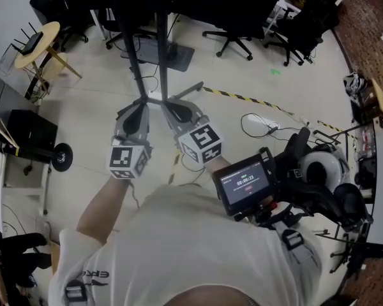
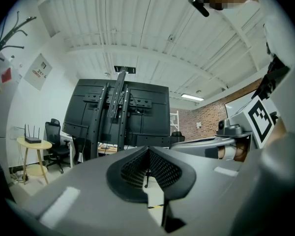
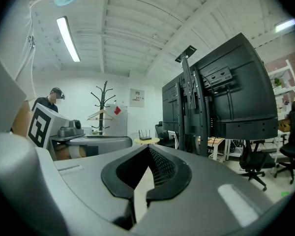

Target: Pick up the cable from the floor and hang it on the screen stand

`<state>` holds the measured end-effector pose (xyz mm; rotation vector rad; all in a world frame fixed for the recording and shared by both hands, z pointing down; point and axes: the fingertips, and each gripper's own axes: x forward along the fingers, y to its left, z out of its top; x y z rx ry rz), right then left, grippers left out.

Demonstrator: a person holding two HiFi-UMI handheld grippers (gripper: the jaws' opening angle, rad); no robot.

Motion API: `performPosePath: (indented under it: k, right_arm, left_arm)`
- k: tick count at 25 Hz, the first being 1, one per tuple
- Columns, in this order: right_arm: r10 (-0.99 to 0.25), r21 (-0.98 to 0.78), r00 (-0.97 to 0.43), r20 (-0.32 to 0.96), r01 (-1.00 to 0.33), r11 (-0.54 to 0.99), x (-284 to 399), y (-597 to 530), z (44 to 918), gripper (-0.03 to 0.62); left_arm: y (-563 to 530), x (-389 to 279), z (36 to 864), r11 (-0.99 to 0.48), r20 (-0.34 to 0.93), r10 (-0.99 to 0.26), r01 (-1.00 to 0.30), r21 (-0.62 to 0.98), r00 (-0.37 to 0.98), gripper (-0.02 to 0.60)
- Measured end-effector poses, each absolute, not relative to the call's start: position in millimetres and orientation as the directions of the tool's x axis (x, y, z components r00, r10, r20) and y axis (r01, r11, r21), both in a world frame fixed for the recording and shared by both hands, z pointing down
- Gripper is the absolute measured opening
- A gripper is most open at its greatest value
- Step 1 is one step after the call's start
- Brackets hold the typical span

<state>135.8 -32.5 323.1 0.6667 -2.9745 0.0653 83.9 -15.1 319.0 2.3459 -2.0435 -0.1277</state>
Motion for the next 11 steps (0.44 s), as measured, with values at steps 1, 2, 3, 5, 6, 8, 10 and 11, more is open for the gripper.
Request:
performPosePath:
  k: [1,2,3,5,6,8,10,11]
  right_arm:
    - [-0.425,-0.022,-0.900,0.100,-0.429,0.903,135.1,-32.2,323.7,0.012]
    - [-0.426,-0.022,-0.899,0.101,-0.430,0.903,133.8,-32.0,323.7,0.012]
    - [-0.426,-0.022,-0.899,0.102,-0.430,0.902,132.1,-32.0,323.5,0.012]
    - [-0.427,-0.022,-0.898,0.104,-0.431,0.902,128.1,-32.7,322.8,0.012]
    - [-0.427,-0.021,-0.898,0.103,-0.431,0.902,126.3,-33.1,322.6,0.012]
    - [-0.426,-0.019,-0.899,0.102,-0.430,0.903,123.5,-33.2,323.0,0.012]
    - [-0.426,-0.018,-0.899,0.101,-0.429,0.903,121.3,-32.7,323.7,0.012]
    - [-0.426,-0.017,-0.899,0.101,-0.429,0.903,120.3,-32.3,324.1,0.012]
  left_arm:
    - [-14.9,82.9,320.1,-0.138,-0.040,-0.990,-0.988,0.077,0.135,0.002]
    - [-15.0,81.3,320.2,-0.137,-0.039,-0.990,-0.987,0.078,0.134,0.002]
    - [-15.2,79.5,319.8,-0.137,-0.040,-0.990,-0.987,0.080,0.135,0.002]
    - [-15.8,75.9,318.4,-0.141,-0.046,-0.989,-0.987,0.082,0.138,0.002]
    - [-16.0,74.5,318.0,-0.143,-0.048,-0.989,-0.986,0.082,0.140,0.002]
    - [-15.8,72.3,318.5,-0.142,-0.046,-0.989,-0.986,0.085,0.139,0.002]
    - [-15.0,70.3,320.2,-0.140,-0.045,-0.990,-0.986,0.086,0.137,0.002]
    - [-14.6,69.3,321.3,-0.139,-0.043,-0.990,-0.986,0.087,0.136,0.002]
